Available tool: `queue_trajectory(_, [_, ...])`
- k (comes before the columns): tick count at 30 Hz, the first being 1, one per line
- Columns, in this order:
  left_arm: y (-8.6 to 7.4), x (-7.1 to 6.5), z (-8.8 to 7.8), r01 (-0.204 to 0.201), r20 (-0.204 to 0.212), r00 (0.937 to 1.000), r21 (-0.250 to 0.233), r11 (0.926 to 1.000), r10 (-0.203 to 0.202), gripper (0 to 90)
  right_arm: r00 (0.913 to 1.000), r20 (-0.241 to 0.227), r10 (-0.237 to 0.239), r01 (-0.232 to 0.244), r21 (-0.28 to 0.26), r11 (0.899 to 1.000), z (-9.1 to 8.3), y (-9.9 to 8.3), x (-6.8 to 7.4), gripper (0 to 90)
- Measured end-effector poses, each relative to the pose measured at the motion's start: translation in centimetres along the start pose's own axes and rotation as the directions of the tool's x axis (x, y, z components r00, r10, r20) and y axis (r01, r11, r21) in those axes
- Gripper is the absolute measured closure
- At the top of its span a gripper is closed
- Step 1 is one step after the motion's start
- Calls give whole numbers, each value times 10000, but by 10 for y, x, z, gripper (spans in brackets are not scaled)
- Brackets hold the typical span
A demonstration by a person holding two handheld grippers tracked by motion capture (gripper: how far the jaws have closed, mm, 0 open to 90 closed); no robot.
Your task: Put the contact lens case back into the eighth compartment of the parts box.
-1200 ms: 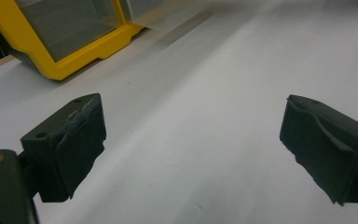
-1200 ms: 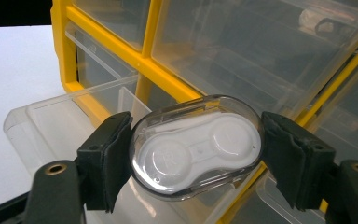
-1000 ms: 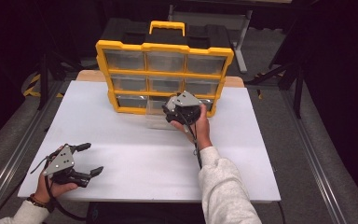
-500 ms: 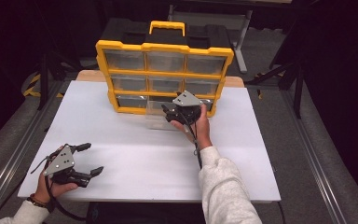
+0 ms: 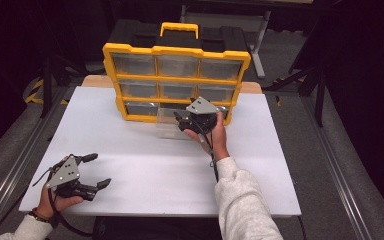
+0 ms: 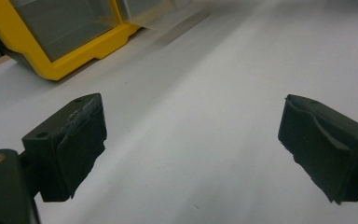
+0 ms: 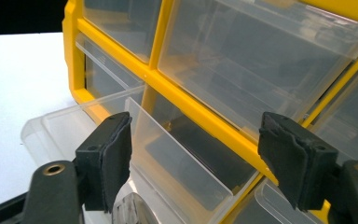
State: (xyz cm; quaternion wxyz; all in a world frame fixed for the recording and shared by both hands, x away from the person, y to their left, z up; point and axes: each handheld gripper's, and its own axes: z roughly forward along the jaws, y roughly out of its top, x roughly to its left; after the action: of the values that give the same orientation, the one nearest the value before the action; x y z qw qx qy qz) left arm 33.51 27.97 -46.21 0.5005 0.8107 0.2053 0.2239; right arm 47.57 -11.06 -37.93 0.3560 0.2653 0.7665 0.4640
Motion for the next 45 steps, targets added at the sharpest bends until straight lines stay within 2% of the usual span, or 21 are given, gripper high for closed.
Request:
queue_trajectory(26, [0,-1,-1,-56,-5,10000,-12,10000,56,90,9998,-71,-180,178,-279,9995,-21,7,3,254])
queue_trajectory(45, [0,-1,1,-49,65,10000,40,10000,48,86,9993,109,-363,368,-475,9982,-38,5,3,245])
